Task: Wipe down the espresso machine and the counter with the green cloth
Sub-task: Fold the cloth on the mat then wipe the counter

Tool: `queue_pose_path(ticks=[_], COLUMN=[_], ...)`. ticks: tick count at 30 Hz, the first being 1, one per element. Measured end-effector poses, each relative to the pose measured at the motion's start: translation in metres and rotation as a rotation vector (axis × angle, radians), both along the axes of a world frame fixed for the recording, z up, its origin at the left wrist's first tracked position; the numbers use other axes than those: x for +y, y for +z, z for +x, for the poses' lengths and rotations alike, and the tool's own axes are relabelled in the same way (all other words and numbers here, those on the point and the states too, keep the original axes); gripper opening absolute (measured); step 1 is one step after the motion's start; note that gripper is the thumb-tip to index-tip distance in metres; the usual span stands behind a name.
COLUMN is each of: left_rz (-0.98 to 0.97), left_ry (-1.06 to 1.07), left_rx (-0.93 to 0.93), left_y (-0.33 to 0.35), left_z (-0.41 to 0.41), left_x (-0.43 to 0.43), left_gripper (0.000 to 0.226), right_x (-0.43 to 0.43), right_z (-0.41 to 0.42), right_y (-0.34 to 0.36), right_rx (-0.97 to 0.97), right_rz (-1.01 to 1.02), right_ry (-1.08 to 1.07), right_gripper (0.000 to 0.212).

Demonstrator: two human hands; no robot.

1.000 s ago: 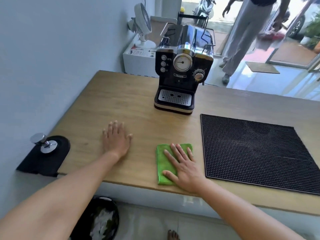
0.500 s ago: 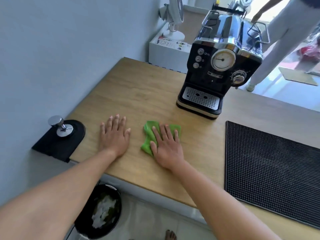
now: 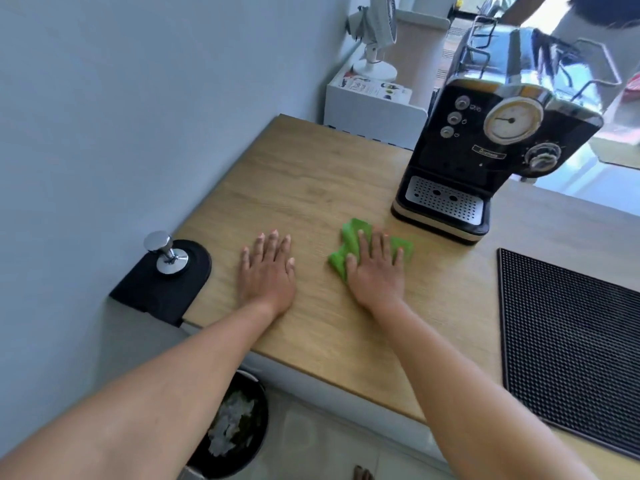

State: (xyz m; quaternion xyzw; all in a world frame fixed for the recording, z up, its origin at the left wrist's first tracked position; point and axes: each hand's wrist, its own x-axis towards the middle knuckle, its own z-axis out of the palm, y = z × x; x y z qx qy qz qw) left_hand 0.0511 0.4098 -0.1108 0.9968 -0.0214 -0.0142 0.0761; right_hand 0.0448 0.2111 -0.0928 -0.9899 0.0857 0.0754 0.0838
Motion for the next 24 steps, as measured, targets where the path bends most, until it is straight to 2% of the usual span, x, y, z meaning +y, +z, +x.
queue_pose_path(ticks=[4,7,9,11,13,15,17,20,22,24], left_rz=[-0.115,-0.104,-0.073,-0.049,-0.031,-0.015,-0.003,-0.012,-0.008,-0.002], left_ry=[0.008,0.03,0.042,0.049,0.053,0.06,0.078,0.138,0.159,0.161], left_rx=[-0.029,-0.022,-0.004,0.004,0.006,0.004,0.011,0.022,0.024,0.026], left_y=[0.007,0.008,0.006,0.005,0.003,0.001,0.001,0.004,0.005,0.006], left_z=[0.005,0.012,0.015,0.02,0.023,0.028,0.038,0.057,0.069,0.081], left_x=[0.019,0.037,0.04,0.04,0.039,0.039,0.04,0.042,0.043,0.043], left_gripper=[0.053,0.053,0.055,0.057,0.058,0.059,0.059,0.059,0.06,0.061], right_x=[0.062,0.021,-0.027,-0.059,-0.058,-0.027,0.02,0.067,0.057,0.024], right_z=[-0.081,-0.134,-0.129,-0.089,-0.036,0.013,0.034,0.007,-0.025,-0.032], right_y=[-0.001,0.003,0.005,0.008,0.009,0.004,-0.001,-0.005,-0.002,-0.001], right_rx=[-0.024,-0.021,0.008,0.033,0.033,0.018,-0.017,-0.026,-0.023,-0.018], right_rz=[0.025,0.016,-0.018,-0.032,-0.037,-0.01,0.017,0.014,0.016,-0.008], right_ry=[0.366,0.502,0.375,0.119,-0.083,-0.121,-0.001,0.343,0.564,0.651], right_gripper=[0.062,0.059,0.061,0.063,0.064,0.064,0.063,0.062,0.061,0.06])
